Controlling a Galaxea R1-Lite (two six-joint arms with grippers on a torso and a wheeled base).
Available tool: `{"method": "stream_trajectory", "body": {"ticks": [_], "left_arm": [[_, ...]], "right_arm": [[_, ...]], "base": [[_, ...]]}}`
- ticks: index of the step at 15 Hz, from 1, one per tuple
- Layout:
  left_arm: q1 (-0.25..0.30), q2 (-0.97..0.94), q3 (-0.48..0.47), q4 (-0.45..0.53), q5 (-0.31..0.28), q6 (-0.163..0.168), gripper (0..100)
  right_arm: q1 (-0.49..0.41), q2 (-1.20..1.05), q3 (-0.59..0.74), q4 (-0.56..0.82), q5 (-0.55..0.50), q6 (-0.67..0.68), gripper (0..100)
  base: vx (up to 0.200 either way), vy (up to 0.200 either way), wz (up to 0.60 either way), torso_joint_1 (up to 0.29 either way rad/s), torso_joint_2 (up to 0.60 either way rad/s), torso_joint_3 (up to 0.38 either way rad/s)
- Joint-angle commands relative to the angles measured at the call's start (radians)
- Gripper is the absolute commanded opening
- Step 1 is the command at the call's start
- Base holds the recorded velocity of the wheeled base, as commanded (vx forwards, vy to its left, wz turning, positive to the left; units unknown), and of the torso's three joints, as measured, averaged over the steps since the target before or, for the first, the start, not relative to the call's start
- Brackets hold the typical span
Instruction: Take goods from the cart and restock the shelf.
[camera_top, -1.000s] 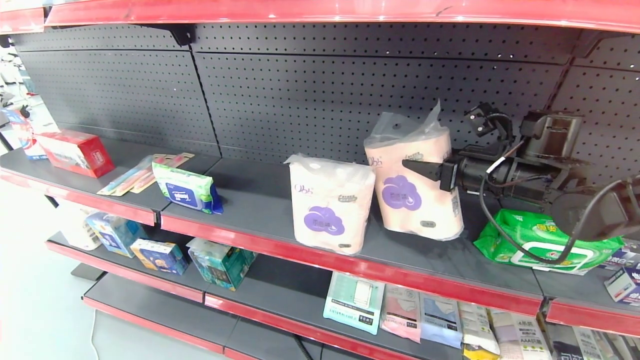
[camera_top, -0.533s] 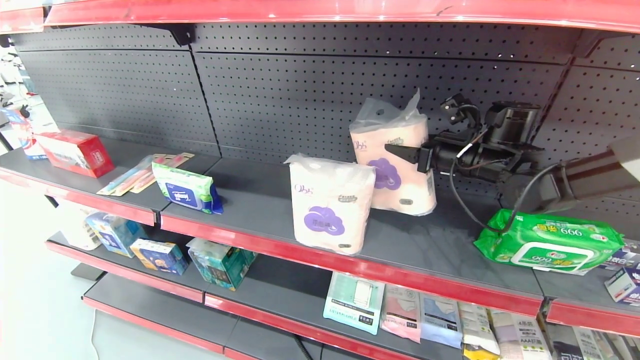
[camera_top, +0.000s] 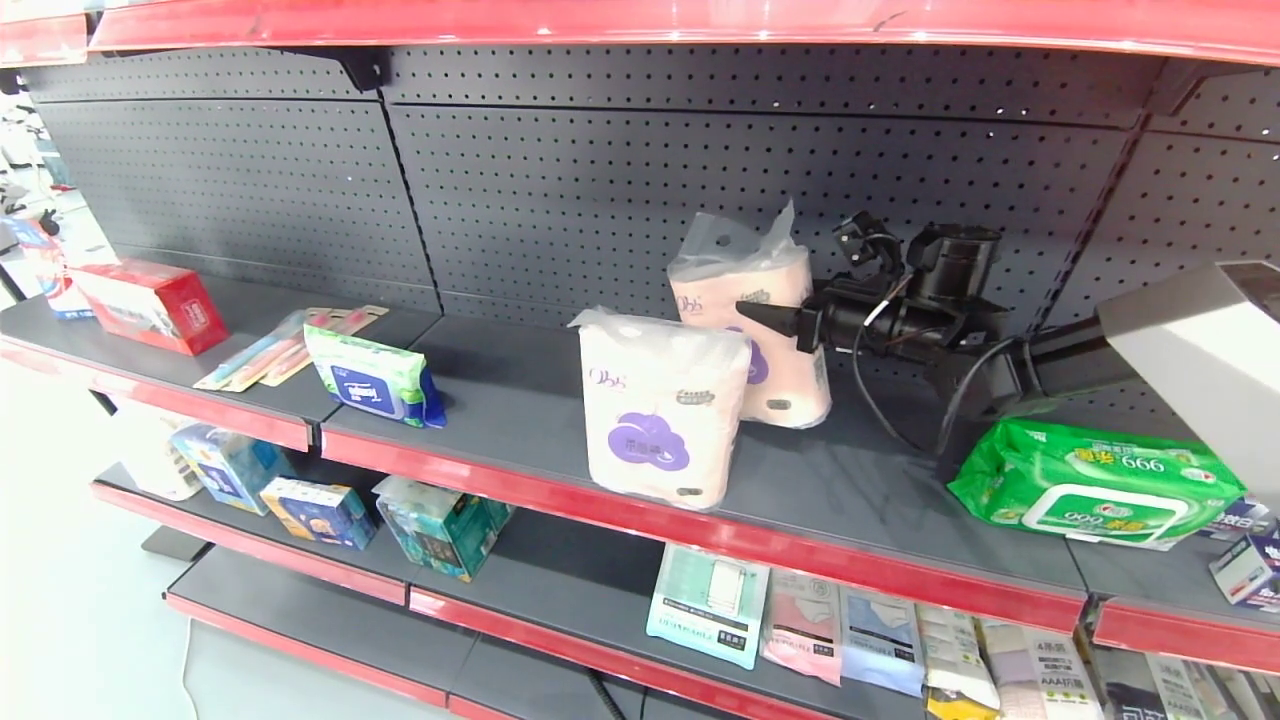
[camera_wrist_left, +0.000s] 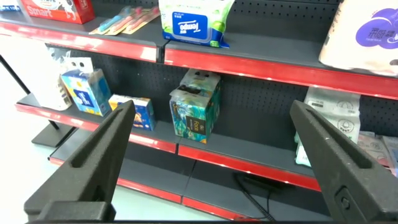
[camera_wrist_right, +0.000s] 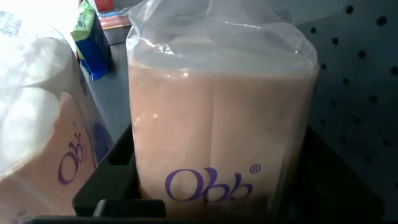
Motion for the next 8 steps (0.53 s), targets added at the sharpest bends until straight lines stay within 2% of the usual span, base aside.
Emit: {"method": "stream_trajectory", "body": {"ticks": [1,8], "left_arm": [[0.000,0.000,0.000,0.000,0.001,0.000,100],[0.000,0.000,0.000,0.000,0.001,0.000,100]], "right_arm": [[0.018,0.056,-0.067,-0.001,0.002,0.005,0],[0.049,0.097,-0.110,-0.004,0.005,0.011,0]], "base": [[0.000,0.000,0.00,0.000,0.00,0.000],[0.000,0.000,0.00,0.000,0.00,0.000]]}}
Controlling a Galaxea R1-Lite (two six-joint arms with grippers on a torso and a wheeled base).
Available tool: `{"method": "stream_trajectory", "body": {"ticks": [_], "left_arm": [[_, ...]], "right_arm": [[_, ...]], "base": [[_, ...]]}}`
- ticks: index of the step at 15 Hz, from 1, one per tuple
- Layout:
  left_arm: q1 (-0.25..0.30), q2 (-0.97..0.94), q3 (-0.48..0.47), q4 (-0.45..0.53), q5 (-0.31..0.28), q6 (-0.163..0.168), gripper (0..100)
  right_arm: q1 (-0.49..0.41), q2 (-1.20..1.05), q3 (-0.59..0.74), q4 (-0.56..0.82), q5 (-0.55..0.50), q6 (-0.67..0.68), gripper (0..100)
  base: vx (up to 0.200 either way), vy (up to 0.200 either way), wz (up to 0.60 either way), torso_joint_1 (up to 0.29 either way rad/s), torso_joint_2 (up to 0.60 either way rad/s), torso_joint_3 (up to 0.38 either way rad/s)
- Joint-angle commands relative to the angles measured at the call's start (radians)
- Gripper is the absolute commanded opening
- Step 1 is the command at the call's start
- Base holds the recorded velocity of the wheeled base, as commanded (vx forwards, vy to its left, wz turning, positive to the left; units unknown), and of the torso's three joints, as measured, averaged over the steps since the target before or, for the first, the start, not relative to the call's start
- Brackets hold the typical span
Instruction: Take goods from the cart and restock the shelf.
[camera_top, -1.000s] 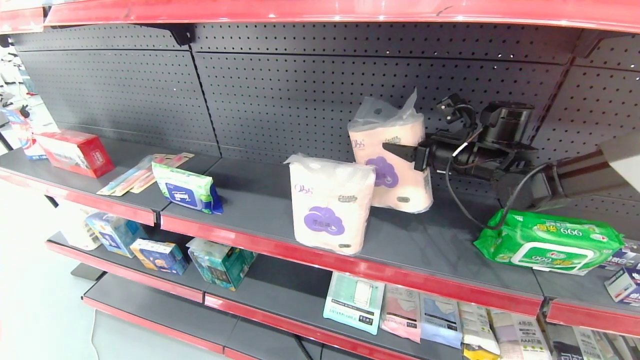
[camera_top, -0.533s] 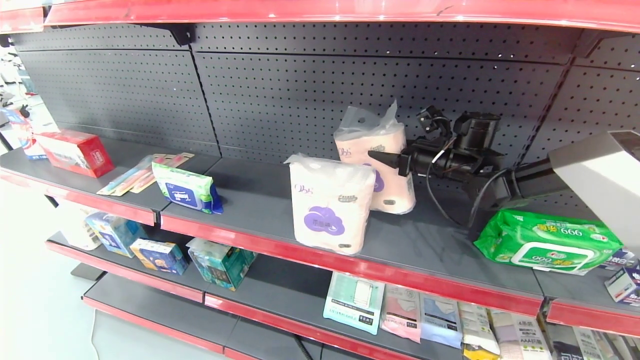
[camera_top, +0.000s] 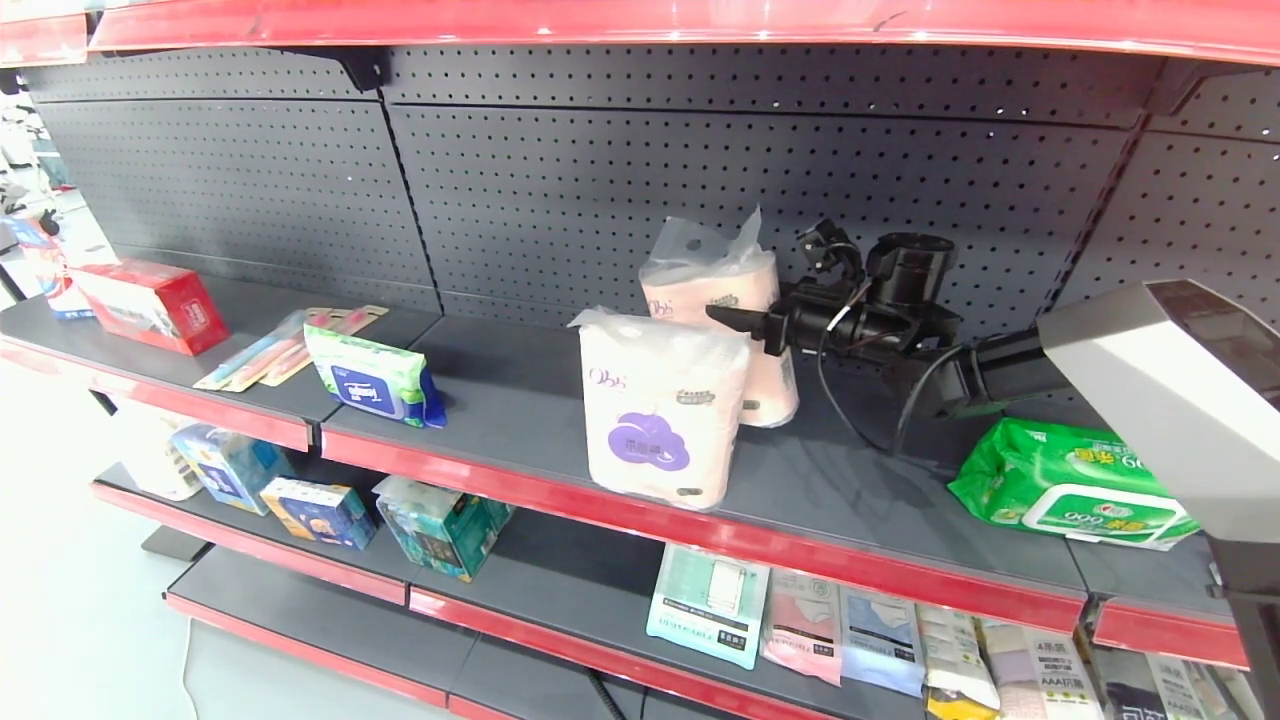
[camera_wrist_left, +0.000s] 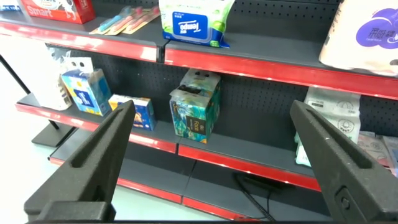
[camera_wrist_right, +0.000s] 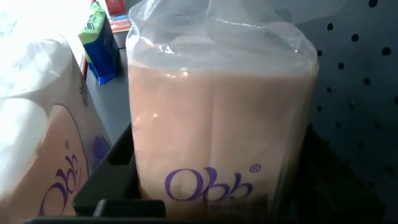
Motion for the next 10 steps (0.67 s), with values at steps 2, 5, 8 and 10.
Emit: {"method": "stream_trajectory", "body": {"ticks": [2,5,8,10], "left_arm": [[0.000,0.000,0.000,0.000,0.000,0.000,100],[0.000,0.000,0.000,0.000,0.000,0.000,100],[0.000,0.000,0.000,0.000,0.000,0.000,100],[0.000,0.000,0.000,0.000,0.000,0.000,100]], "right_arm": [[-0.001,0.020,0.006,-0.001,0.000,-0.012,0],[-0.037,0.023,0.061,0.002,0.012,-0.057,0],[-0.072,-0.002,0.115,0.005,0.055,-0.109,0],[-0.089,-0.025,0.165,0.007,0.084,-0.136,0]], "base": [[0.000,0.000,0.00,0.000,0.00,0.000],[0.000,0.000,0.00,0.000,0.00,0.000],[0.000,0.000,0.00,0.000,0.00,0.000],[0.000,0.000,0.00,0.000,0.00,0.000]]}}
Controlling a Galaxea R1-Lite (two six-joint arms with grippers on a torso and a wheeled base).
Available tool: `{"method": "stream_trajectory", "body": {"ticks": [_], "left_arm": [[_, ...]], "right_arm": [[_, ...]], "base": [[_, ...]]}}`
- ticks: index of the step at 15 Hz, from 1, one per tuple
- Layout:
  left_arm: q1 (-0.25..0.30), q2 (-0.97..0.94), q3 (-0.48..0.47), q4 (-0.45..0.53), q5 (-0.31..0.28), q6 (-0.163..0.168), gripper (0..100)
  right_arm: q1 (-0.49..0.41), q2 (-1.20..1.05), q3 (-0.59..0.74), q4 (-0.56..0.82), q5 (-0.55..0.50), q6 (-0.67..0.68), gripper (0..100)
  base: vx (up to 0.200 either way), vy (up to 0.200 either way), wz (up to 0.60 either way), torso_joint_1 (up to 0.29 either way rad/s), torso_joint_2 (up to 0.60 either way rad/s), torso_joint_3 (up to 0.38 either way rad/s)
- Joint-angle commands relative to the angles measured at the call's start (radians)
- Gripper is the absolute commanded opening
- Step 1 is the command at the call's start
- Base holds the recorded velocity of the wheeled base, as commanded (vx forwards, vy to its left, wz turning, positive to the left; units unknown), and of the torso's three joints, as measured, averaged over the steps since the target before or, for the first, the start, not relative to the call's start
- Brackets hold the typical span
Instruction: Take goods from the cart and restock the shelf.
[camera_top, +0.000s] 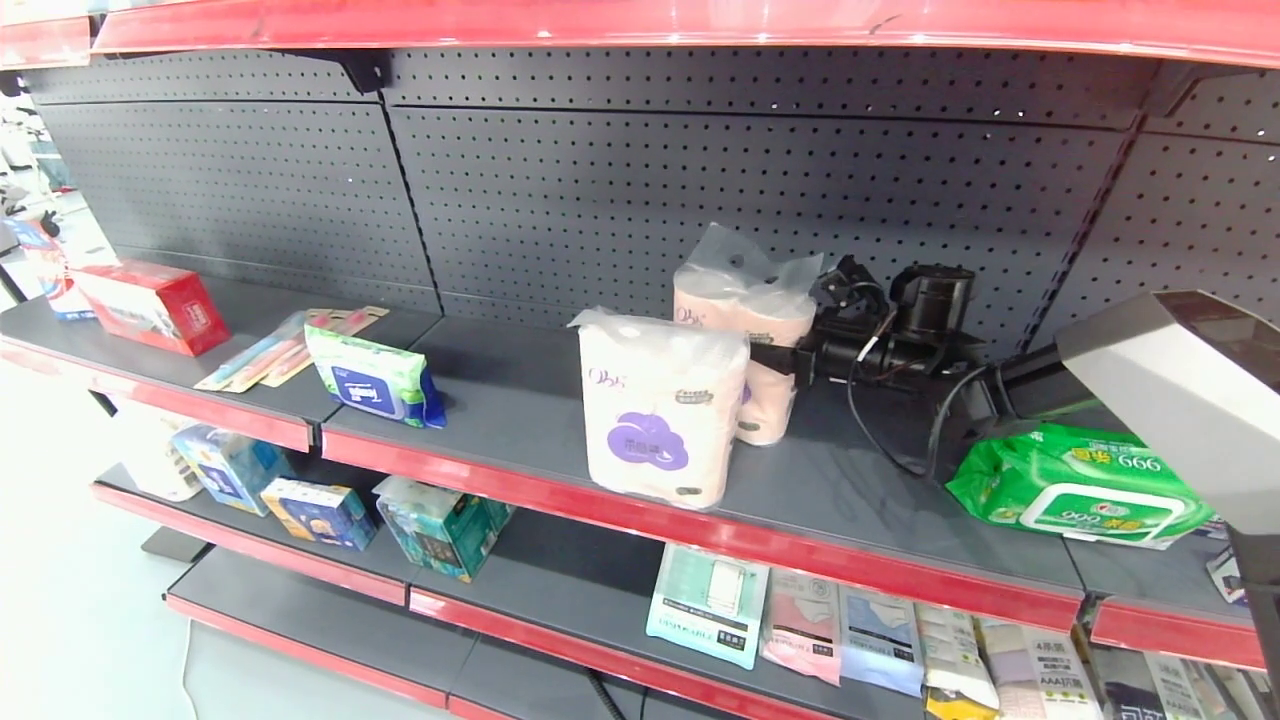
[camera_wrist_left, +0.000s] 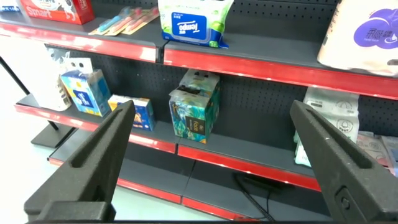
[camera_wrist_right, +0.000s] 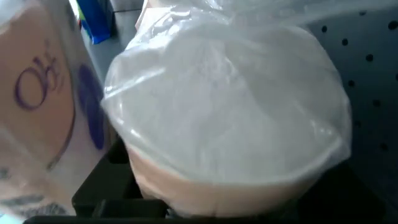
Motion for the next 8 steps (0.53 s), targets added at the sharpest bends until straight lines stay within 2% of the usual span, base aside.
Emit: {"method": "stream_trajectory", "body": {"ticks": [1,6,8], "left_arm": [[0.000,0.000,0.000,0.000,0.001,0.000,100],[0.000,0.000,0.000,0.000,0.002,0.000,100],[0.000,0.000,0.000,0.000,0.001,0.000,100]], "right_arm": [[-0.018,-0.030,0.049,0.002,0.013,-0.014,0],[-0.038,-0.060,0.153,-0.002,0.066,-0.076,0],[-0.030,-0.065,0.150,-0.003,0.099,-0.079,0]], "base": [[0.000,0.000,0.00,0.000,0.00,0.000],[0.000,0.000,0.00,0.000,0.00,0.000],[0.000,0.000,0.00,0.000,0.00,0.000]]}}
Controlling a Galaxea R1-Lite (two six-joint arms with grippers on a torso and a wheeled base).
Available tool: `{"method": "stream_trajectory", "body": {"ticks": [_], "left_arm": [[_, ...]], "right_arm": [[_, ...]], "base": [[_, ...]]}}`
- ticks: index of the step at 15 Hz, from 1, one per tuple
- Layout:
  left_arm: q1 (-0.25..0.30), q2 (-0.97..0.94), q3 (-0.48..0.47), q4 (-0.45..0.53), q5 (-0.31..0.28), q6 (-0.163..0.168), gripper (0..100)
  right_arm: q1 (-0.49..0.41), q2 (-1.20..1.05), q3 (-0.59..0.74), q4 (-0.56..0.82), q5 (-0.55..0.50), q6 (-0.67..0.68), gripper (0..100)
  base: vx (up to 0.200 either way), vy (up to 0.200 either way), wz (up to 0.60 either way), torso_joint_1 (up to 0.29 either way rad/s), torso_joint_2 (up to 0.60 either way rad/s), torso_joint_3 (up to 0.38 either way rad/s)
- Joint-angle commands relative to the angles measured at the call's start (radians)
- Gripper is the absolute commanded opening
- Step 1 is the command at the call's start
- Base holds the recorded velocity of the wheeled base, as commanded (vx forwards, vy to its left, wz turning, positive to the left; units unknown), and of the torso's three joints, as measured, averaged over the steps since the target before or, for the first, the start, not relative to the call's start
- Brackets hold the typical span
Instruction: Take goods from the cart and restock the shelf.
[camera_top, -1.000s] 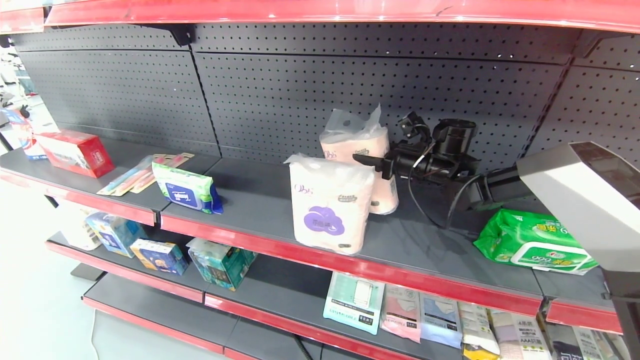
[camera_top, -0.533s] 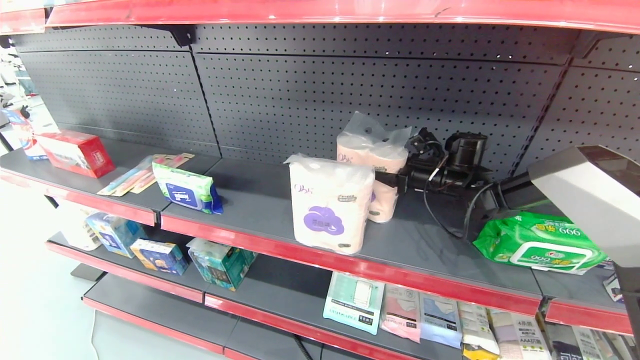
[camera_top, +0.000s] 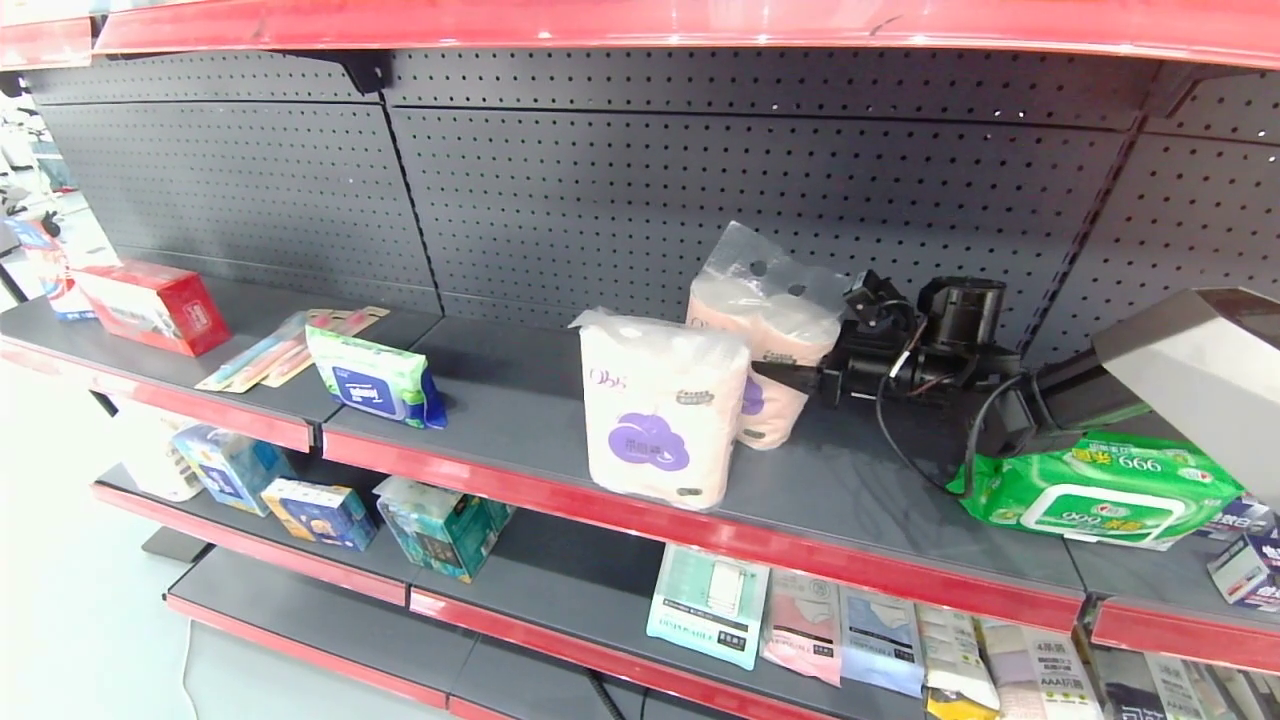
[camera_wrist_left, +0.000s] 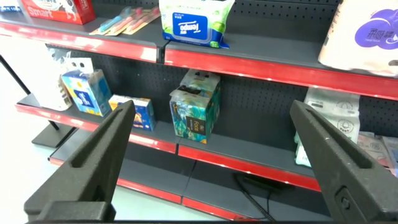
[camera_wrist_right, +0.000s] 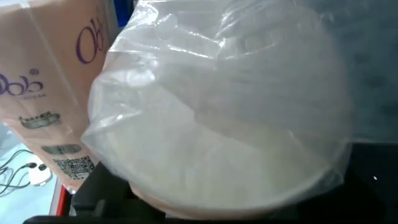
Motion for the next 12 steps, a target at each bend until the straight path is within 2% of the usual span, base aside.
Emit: {"method": "stream_trajectory", "body": {"ticks": [1,5,9,12], "left_arm": [[0.000,0.000,0.000,0.000,0.002,0.000,100],[0.000,0.000,0.000,0.000,0.000,0.000,100],[0.000,0.000,0.000,0.000,0.002,0.000,100],[0.000,0.000,0.000,0.000,0.000,0.000,100]], "right_arm": [[0.015,-0.003,-0.014,0.004,0.002,0.003,0],[0.060,0.025,-0.096,0.004,0.001,0.015,0],[0.077,0.040,-0.114,0.004,0.005,0.020,0],[0.090,0.058,-0.152,0.004,0.041,0.027,0]], "base": [[0.000,0.000,0.00,0.000,0.00,0.000],[0.000,0.000,0.00,0.000,0.00,0.000],[0.000,0.000,0.00,0.000,0.00,0.000],[0.000,0.000,0.00,0.000,0.00,0.000]]}}
